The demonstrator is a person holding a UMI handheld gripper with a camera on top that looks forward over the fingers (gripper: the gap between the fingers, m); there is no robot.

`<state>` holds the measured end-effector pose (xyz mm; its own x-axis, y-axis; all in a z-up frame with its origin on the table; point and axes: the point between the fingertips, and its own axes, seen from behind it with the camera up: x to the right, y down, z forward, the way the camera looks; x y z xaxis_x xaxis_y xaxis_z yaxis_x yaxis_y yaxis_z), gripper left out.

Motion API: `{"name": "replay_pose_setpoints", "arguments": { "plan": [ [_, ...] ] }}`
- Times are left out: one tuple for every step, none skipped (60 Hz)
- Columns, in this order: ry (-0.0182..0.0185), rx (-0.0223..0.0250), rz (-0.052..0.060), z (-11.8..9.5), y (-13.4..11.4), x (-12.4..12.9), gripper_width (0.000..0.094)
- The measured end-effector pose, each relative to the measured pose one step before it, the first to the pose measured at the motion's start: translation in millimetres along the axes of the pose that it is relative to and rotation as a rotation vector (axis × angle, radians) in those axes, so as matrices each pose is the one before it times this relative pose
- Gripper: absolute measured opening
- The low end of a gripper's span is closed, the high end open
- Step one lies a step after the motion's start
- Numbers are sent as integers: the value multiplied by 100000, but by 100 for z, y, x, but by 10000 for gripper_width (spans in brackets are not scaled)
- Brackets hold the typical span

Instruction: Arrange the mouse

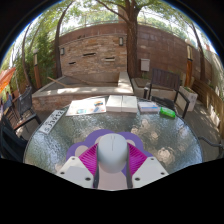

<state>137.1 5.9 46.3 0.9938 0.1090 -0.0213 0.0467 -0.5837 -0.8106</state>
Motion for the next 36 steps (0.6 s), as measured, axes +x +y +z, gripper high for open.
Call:
{"name": "replay_pose_setpoints", "arguments": {
  "plan": [
    [-146,-2268,143,463,680,-44,394],
    [-208,-1868,567,589,724,-143,404],
    [-205,-1736,694,340,496,-98,422],
    [-250,-1627,726,341,464,-74,440],
    [-254,-1302,412,868,1504,-312,453],
    [-191,-1133,487,293,317,-82,465],
    [85,-981,337,225,375,10,477],
    [405,-795,332,160,226,75,489],
    [543,-645,130,53,190,112,501],
    [97,160,-246,93,-143,205,504],
    [799,939,-305,-216,125,-202,519],
    [825,517,-345,-206,-214,117,551],
    [939,254,-306,-301,-128,126,597],
    [771,177,-415,-350,-130,46,664],
    [487,200,-483,-393,-151,-32,736],
    [243,194,-532,-442,-1075,341,809],
    [375,567,-361,-153,280,-411,868],
    [748,629,-338,-555,-121,14,857],
    [490,580,-383,-630,-268,-24,840],
    [808,503,-181,-664,-219,-7,830],
    [800,540,-117,-700,-245,-75,832],
    [797,490,-179,-716,-171,-105,837],
    [883,551,-160,-757,-207,-93,846],
    [753,205,-80,-976,-1157,460,854],
    [728,592,39,-746,64,-147,856],
    [617,450,76,-858,-172,-93,856],
    [801,305,179,-904,-160,-67,856],
    [791,328,226,-937,-138,-46,854],
    [604,346,245,-936,-196,-77,854],
    [389,409,159,-879,-215,-138,854],
    [180,69,-123,-1449,-989,260,852],
    [436,372,-62,-936,-193,-5,849],
    [522,278,-45,-933,-108,-55,847],
    [574,231,-42,-981,-84,-40,844],
    [591,361,-50,-955,-81,-23,847],
    [533,564,-121,-910,-123,-41,848]
  ]
}}
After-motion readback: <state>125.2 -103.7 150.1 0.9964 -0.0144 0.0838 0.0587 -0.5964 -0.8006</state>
